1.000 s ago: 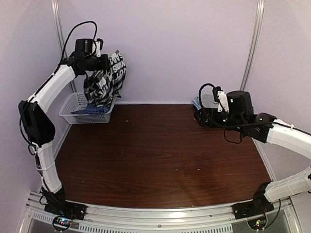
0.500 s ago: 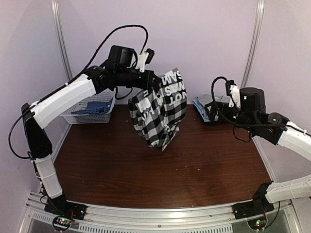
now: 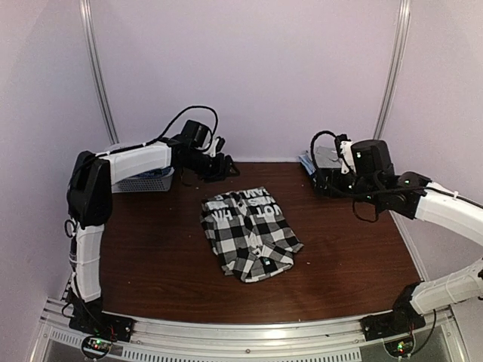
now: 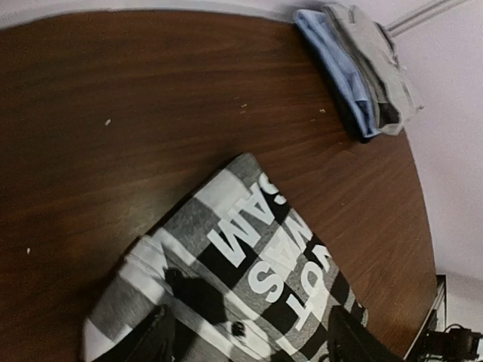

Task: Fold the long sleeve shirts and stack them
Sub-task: Place the square-folded shirt at the center of the board, then pick up the square-folded shirt from the center of the board.

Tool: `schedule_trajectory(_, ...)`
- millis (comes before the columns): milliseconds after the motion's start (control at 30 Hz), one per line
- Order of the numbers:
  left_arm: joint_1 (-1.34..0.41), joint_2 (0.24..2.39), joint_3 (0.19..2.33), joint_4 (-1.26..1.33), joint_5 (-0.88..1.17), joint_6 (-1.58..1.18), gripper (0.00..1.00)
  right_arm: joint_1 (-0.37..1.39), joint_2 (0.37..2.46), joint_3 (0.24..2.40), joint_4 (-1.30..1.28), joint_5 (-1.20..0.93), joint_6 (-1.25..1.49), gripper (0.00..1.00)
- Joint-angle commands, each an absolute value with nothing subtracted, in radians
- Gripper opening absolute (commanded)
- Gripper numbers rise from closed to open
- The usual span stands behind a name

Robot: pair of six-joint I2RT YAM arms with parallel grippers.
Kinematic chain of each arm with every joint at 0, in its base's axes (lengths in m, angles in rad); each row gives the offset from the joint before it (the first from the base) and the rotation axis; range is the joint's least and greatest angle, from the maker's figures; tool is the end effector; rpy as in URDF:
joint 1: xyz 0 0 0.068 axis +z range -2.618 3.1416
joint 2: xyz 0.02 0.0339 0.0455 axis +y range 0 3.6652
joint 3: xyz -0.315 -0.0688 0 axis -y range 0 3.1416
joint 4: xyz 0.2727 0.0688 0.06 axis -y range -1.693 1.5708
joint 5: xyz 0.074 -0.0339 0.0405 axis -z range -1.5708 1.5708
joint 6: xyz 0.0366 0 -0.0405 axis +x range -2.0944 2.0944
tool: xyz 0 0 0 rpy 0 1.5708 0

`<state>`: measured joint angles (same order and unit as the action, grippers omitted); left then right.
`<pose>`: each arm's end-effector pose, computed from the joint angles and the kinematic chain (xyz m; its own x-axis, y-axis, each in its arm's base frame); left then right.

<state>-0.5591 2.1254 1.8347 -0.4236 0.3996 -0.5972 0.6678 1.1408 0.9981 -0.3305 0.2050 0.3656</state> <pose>0.4551 -0.3015 0.2900 -0.8741 -0.0641 -0.4815 0.2978 0.7122 -0.6356 0.2126 0.1582 0.3704 -0.5001 0.0514 -0.8645 -0.3054 0.9236 0.2316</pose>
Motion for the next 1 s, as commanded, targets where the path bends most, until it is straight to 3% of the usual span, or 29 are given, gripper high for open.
schedule_trajectory(0,-0.583,2.094,1.867,-0.453,0.36,-0.567,0.76,0.667,1.214,0.966,-0.383,0.13,0.364,1.0)
schedule_trajectory(133,-0.597,1.978,1.752,-0.453,0.27,-0.522,0.82,0.67,1.239,0.866,-0.327,0.012,0.372,1.0)
schedule_trajectory(500,-0.808,1.665,1.282,-0.444,0.177,-0.51,0.77,0.8,1.395,0.75,-0.198,-0.119,0.389,0.82)
schedule_trajectory(733,-0.953,1.651,1.084,-0.357,0.221,-0.636,0.7,0.871,1.498,0.731,-0.144,-0.126,0.439,0.67)
schedule_trajectory(967,-1.014,1.735,1.063,-0.323,0.222,-0.692,0.68,0.887,1.572,0.732,-0.084,-0.113,0.492,0.56)
